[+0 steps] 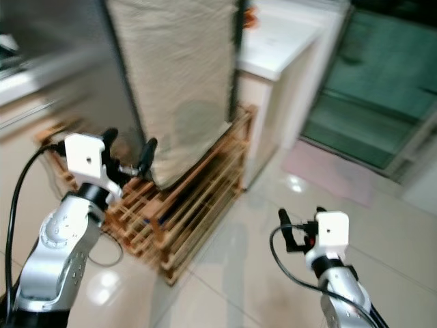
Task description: Restocking fridge
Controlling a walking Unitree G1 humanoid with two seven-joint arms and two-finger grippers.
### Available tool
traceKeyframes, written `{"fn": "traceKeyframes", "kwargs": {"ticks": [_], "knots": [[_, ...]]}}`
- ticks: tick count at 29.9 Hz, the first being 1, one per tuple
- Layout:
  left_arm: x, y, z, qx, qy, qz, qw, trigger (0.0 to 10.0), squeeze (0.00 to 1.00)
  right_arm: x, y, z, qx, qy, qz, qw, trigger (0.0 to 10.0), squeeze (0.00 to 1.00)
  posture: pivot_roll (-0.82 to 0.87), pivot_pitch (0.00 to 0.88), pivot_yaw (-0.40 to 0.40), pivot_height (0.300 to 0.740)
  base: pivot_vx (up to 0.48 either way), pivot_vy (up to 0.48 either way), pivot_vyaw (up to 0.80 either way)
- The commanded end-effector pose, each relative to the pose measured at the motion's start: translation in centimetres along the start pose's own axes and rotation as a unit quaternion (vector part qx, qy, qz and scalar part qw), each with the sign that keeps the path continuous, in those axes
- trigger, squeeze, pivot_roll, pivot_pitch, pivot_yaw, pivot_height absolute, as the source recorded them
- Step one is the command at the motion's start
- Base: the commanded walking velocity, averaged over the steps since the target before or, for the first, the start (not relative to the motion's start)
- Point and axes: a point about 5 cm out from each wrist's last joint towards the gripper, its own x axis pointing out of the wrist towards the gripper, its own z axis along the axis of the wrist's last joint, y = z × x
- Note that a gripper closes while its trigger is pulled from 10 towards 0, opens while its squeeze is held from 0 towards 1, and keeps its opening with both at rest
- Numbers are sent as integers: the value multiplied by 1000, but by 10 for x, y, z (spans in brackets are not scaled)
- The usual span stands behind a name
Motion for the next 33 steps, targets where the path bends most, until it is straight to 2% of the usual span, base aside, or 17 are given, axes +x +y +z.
{"fn": "traceKeyframes", "kwargs": {"ticks": [1, 5, 9, 10, 12, 16, 18, 19, 20, 25, 26, 27, 28, 33], "knots": [[4, -2, 2, 3, 1, -2, 1000, 10000, 0, -8, -7, -1, -7, 13, -15, 1000, 10000, 0, 34, 0, -25, 740, 0, 0, 0], [9, 0, 7, 8, -7, -2, 1000, 10000, 0, -9, -5, -1, -9, 15, -13, 1000, 10000, 0, 31, 0, -28, 740, 0, 0, 0], [29, 2, 12, 7, -3, -17, 1000, 10000, 0, -7, -6, 1, -9, 16, -15, 1000, 10000, 0, 29, 0, -33, 740, 0, 0, 0], [29, 2, 12, 7, -3, -17, 1000, 10000, 0, -7, -6, 1, -9, 16, -15, 1000, 10000, 0, 29, 0, -33, 740, 0, 0, 0], [45, -3, 12, 13, 9, -45, 999, 10000, 0, -5, -5, 3, -9, 15, -15, 1000, 10000, 0, 26, 0, -35, 740, 0, 0, 0], [56, -8, 13, 18, 10, -60, 998, 10000, 0, -4, -4, 5, -9, 15, -15, 1000, 10000, 0, 19, 2, -34, 740, 0, 0, 0], [72, -14, 15, 16, 8, -67, 998, 10000, 0, -4, -4, 8, -10, 12, -18, 1000, 10000, 0, -3, 10, -31, 740, 0, 0, 0], [72, -14, 15, 16, 8, -67, 998, 10000, 0, -4, -4, 8, -10, 12, -18, 1000, 10000, 0, -3, 10, -31, 740, 0, 0, 0], [79, -18, 17, 15, 4, -72, 997, 10000, 0, -6, -4, 10, -11, 12, -22, 1000, 10000, 0, -16, 17, -32, 740, 0, 0, 0], [89, -22, 20, 12, 1, -82, 997, 10000, 0, -8, -6, 11, -13, 14, -24, 1000, 10000, 0, -30, 23, -34, 740, 0, 0, 0], [93, -24, 20, -41, 13, -94, 995, 10000, 0, -8, -7, 13, -14, 15, -26, 999, 10000, 0, -37, 27, -35, 740, 0, 0, 0], [94, -25, 19, -68, 19, -100, 992, 10000, 0, -8, -7, 14, -14, 15, -26, 999, 10000, 0, -37, 27, -35, 740, 0, 0, 0], [95, -26, 20, -73, 21, -111, 991, 10000, 0, -9, -8, 15, -14, 15, -27, 999, 10000, 0, -43, 30, -31, 740, 0, 0, 0], [91, -24, 18, -49, 27, -127, 990, 10000, 0, -10, -12, 14, -12, 19, -34, 999, 10000, 0, -43, 31, -27, 740, 0, 0, 0]]}}
